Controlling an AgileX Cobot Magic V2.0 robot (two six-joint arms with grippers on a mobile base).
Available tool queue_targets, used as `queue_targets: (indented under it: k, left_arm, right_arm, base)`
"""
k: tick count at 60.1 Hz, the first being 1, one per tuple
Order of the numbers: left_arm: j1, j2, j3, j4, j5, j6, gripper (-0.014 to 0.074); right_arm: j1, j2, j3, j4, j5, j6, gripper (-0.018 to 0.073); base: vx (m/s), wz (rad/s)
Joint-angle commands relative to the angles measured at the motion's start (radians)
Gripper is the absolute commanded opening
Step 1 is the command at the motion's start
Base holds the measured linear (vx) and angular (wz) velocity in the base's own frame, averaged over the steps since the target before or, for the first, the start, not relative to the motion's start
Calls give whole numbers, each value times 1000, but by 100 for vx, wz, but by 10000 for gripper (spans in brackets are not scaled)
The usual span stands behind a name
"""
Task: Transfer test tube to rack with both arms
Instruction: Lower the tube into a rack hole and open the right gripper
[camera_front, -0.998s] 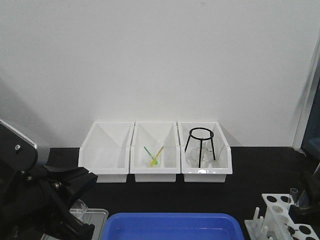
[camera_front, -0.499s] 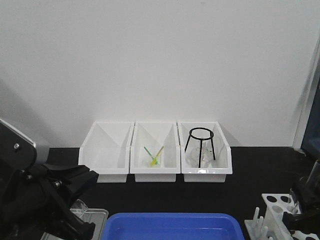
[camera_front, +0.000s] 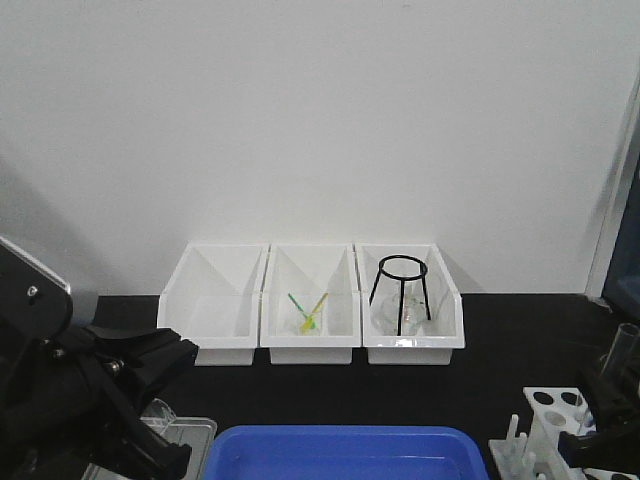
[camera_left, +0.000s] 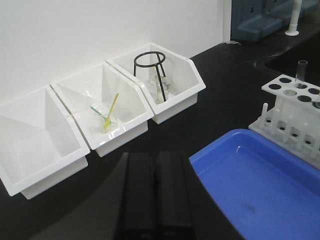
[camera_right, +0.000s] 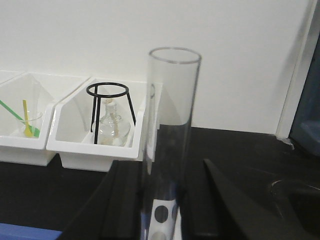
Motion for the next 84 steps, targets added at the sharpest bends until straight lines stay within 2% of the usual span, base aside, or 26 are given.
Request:
queue_targets:
  k: [1, 54, 64, 72, 84]
  left_arm:
    - [-1, -18, -30, 5, -79, -9, -6]
    - [-1, -18, -30, 5, -86, -9, -6]
    - [-1, -18, -30, 5, -111, -9, -6]
    - [-1, -18, -30, 5, -142, -9, -6]
    - [-1, -18, -30, 5, -151, -9, -6]
  right_arm:
    - [-8, 8, -28, 0, -118, -16, -8]
    - [-8, 305, -28, 1, -331, 7, -8]
    - [-8, 306, -28, 2, -317, 7, 0]
    - [-8, 306, -28, 1, -290, 7, 46]
    - [-8, 306, -28, 1, -270, 7, 190]
  base:
    - [0, 0]
    - [0, 0]
    - [0, 0]
    - [0, 0]
    - [0, 0]
